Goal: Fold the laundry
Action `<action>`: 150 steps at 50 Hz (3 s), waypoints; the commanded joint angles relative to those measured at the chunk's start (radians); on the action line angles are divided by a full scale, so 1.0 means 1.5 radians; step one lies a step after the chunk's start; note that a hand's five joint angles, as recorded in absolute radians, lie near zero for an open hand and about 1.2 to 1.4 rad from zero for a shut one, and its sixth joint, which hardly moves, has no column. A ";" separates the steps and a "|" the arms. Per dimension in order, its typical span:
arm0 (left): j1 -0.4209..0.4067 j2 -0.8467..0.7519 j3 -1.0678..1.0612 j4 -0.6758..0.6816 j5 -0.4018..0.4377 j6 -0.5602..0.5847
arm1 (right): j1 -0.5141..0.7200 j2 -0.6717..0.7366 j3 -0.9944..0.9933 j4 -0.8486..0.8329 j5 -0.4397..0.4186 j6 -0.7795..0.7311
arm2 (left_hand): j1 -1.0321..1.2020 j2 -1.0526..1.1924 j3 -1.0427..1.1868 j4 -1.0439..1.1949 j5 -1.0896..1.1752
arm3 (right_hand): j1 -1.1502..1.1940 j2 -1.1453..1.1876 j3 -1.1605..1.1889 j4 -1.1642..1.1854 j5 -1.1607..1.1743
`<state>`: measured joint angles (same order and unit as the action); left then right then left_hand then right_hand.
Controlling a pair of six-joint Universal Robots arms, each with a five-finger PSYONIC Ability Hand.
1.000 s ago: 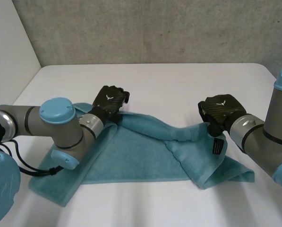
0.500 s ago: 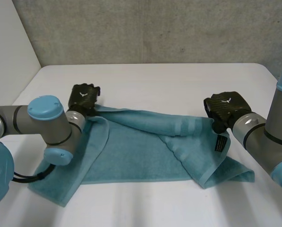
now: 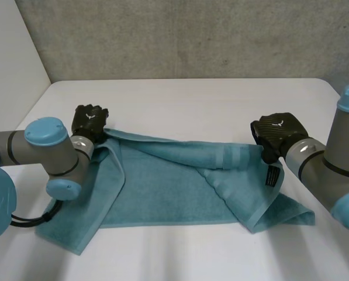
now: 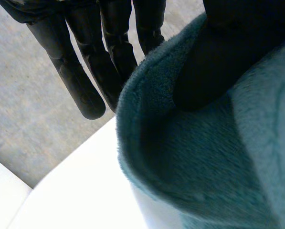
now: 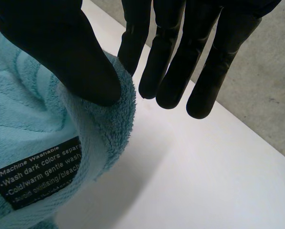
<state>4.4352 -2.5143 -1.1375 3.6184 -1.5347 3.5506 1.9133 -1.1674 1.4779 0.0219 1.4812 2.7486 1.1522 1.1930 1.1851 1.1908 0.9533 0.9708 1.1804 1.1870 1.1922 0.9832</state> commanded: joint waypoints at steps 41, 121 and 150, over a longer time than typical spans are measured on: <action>0.085 0.367 -0.305 0.088 0.085 -0.060 | -0.005 -0.103 0.075 -0.278 0.053 -0.033 | 0.163 0.135 0.141 0.137 0.179 | 0.284 0.144 0.139 0.136 0.159; 0.082 0.391 -0.347 -0.088 -0.004 -0.064 | -0.167 -0.173 0.314 -0.072 -0.165 -0.041 | 0.163 0.135 0.141 0.137 0.179 | -0.313 -0.452 -0.457 -0.460 -0.437; -0.023 0.487 -0.121 -0.344 -0.005 -0.065 | 0.036 -0.073 0.190 -0.157 -0.117 0.242 | 0.163 0.135 0.141 0.137 0.179 | -0.397 -0.536 -0.541 -0.544 -0.521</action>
<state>4.4523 -1.8061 -1.4006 3.1820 -1.5406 3.4530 1.8462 -1.2760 1.8711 -0.2227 1.2570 2.8657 1.1361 1.1993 1.1936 1.1954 0.9611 0.3731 0.4282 0.4215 0.4076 0.2343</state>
